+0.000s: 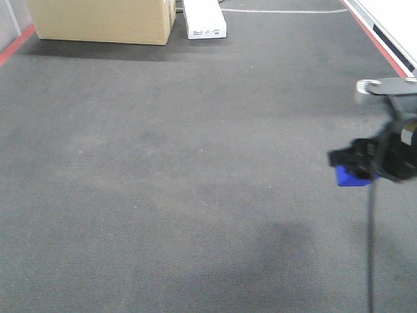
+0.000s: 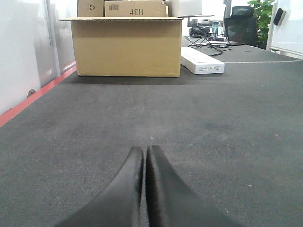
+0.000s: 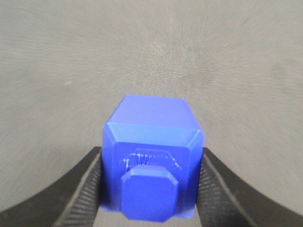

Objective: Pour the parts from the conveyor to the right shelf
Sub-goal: 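Lift the blue part off the conveyor with the right gripper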

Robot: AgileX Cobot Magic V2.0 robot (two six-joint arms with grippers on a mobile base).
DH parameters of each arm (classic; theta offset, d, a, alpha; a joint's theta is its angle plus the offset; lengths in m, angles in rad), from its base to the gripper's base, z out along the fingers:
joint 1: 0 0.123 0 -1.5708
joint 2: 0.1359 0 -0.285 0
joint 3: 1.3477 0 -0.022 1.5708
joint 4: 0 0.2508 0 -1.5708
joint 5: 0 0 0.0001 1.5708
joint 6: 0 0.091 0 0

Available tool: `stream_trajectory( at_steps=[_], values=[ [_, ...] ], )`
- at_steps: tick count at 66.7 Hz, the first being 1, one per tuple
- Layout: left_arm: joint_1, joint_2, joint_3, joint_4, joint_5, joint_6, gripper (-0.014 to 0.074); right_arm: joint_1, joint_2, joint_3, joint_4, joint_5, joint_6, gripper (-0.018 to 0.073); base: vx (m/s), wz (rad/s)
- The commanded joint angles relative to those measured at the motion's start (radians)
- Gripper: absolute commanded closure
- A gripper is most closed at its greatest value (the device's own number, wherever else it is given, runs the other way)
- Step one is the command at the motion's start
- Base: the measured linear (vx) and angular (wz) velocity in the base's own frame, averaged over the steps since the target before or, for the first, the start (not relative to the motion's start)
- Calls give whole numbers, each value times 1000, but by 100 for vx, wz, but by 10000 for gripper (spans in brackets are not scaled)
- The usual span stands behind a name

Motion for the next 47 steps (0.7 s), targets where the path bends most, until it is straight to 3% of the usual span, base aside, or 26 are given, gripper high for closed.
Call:
stream_trajectory(
  at_steps=[1, 47],
  values=[
    [-3, -7, -25, -6, -72, -7, 603, -4, -149, 44, -14, -84, -17, 564, 0, 0],
    [-3, -6, -25, -6, -72, -7, 603, -2, -1089, 522, 5, -200, -35, 564, 0, 0]
  ],
)
